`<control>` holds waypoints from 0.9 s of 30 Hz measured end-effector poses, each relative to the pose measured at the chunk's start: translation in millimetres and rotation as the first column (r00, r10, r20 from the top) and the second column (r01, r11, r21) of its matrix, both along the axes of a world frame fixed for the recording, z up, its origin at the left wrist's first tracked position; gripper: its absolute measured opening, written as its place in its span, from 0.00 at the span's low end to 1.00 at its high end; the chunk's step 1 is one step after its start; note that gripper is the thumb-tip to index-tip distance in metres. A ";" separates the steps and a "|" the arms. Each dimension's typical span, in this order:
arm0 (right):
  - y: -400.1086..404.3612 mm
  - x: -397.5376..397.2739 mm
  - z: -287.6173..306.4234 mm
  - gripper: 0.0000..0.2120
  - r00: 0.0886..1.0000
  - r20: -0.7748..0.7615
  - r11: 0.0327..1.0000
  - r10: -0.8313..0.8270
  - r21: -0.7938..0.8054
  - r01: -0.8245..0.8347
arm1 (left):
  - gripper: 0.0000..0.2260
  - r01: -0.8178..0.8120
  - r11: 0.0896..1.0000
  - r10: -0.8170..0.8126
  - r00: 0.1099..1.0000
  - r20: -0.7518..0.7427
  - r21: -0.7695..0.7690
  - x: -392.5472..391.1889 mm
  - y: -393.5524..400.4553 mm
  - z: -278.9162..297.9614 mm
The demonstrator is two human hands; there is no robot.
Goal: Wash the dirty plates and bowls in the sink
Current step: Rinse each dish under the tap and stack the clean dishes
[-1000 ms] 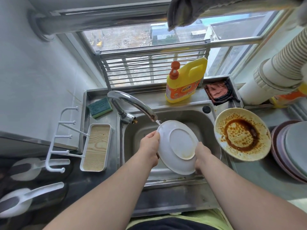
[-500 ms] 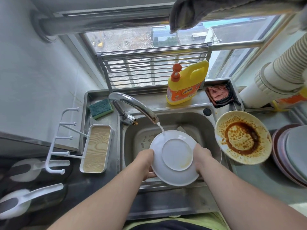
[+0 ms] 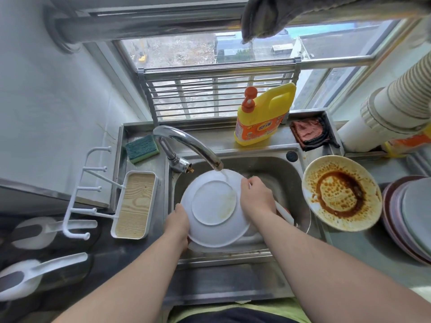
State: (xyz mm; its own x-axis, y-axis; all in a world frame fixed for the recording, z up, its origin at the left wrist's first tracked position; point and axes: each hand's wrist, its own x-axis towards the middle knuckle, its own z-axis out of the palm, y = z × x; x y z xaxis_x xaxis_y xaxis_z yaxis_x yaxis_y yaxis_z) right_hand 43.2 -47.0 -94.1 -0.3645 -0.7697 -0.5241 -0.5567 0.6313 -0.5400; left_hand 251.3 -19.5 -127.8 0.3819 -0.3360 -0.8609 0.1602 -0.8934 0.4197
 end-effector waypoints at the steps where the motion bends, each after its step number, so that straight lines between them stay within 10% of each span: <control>1: -3.4 3.4 1.8 0.18 1.000 -0.010 1.000 0.021 -0.014 -0.021 | 0.20 -0.011 1.000 0.011 1.000 0.005 -0.026 1.8 -1.0 0.9; 12: -16.3 14.2 27.0 0.28 0.977 -0.092 0.965 0.194 -0.159 -0.207 | 0.16 -0.139 0.985 0.127 0.984 -0.124 -0.100 2.0 -5.0 4.8; 27: -26.0 -35.6 3.7 0.22 0.892 0.292 0.913 -0.345 -0.117 0.391 | 0.12 -0.098 0.924 0.048 0.989 -0.141 -0.370 -47.9 -59.6 29.7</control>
State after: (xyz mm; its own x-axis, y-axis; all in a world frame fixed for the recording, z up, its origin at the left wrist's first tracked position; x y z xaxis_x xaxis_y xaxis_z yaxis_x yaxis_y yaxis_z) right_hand 7.6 -72.9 -90.4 -0.5075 -0.6917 -0.5138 -0.1278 0.6501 -0.7490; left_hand 203.4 -79.1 -98.1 0.3138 -0.6191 -0.7199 0.2933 -0.6579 0.6937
